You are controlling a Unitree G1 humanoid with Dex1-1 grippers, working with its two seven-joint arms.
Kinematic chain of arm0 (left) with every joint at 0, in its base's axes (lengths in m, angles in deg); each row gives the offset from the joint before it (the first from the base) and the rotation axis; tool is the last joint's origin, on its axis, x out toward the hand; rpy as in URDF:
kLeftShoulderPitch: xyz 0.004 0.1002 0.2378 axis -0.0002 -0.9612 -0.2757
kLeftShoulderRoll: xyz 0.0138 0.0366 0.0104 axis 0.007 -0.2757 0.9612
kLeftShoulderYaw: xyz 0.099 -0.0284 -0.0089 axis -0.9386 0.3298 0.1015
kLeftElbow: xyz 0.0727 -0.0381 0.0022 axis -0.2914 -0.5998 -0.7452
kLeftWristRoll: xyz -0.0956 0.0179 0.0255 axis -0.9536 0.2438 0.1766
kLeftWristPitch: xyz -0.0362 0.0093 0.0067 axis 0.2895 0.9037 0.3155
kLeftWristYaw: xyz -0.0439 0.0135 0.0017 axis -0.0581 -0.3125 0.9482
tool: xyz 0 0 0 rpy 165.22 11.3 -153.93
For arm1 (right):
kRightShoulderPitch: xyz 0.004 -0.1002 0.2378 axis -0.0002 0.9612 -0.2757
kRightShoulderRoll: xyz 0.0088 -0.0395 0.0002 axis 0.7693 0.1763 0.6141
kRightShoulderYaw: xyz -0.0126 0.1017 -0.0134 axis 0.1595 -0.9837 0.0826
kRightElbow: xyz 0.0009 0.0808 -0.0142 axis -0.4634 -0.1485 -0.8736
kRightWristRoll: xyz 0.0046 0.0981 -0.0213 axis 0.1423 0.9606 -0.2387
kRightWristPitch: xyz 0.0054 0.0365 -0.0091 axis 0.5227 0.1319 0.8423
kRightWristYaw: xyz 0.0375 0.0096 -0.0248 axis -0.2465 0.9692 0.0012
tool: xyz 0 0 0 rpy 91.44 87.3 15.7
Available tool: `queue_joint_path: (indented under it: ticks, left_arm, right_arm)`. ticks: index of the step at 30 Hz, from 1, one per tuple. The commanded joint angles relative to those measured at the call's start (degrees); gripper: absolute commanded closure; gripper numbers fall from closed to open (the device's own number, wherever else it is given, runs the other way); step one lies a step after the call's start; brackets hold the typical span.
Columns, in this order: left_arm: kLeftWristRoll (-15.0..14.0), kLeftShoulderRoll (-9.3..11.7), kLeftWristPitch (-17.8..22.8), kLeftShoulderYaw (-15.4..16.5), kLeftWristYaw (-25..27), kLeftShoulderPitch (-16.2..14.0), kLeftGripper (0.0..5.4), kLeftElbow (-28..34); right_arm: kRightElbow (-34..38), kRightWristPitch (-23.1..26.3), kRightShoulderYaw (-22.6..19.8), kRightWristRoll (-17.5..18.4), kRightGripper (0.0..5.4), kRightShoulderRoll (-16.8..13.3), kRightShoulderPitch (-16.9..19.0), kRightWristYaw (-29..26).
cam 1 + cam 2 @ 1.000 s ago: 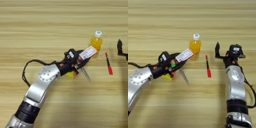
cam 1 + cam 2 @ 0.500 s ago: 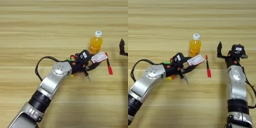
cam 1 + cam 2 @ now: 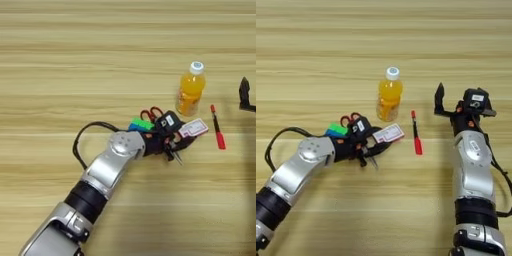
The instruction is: Move the objects on the table
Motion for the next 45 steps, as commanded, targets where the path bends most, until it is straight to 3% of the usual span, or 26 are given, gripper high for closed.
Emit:
queue_joint_path:
  ticks: [1, 6, 7, 18, 24, 31, 38, 41, 45]
  left_arm:
    - [1.10, -0.71, -0.74, 0.08, 0.50, 1.47, 3.37, -2.27]
    - [1.43, -0.89, -0.79, -0.20, 0.64, 1.59, 3.37, -3.08]
    - [1.62, -0.91, -0.68, -0.28, 0.49, 1.59, 3.08, -3.13]
    - [2.93, -1.08, -0.80, -0.14, 0.26, 1.09, 1.98, -2.53]
    - [2.47, -0.59, -0.06, 0.92, -0.58, -0.01, 1.29, 1.84]
    - [1.56, 1.02, 2.62, 2.72, -2.32, -4.82, 0.47, 14.69]
    - [0.57, 1.24, 4.63, 8.80, -7.52, -8.47, 0.03, 19.41]
    - [2.62, 1.69, 3.51, 10.79, -11.96, -10.58, 0.03, 20.20]
    - [2.34, 1.18, 2.36, 13.16, -15.56, -12.76, 0.03, 20.19]
  right_arm:
    - [0.05, -0.24, -0.28, 0.20, 0.00, -0.23, -0.66, 0.52]
    - [0.27, -0.17, -0.24, 0.19, 0.00, -0.21, -0.54, 0.49]
    - [0.33, -0.15, -0.26, 0.21, 0.00, -0.23, -0.51, 0.49]
    - [0.34, -0.12, -0.28, 0.17, 0.00, -0.27, -0.46, 0.52]
    - [0.27, -0.19, -0.20, 0.08, 0.00, -0.20, -0.40, 0.55]
    - [-0.34, -0.41, -0.09, -0.03, 0.00, -0.23, -0.59, 0.43]
    - [-0.36, -0.51, 0.00, -0.16, 0.00, -0.11, -0.63, 0.60]
    - [-0.80, -0.58, 0.02, -0.19, 0.00, -0.18, -0.90, 0.59]
    - [-1.31, -0.84, 0.13, -0.28, 0.00, -0.19, -1.14, 0.51]
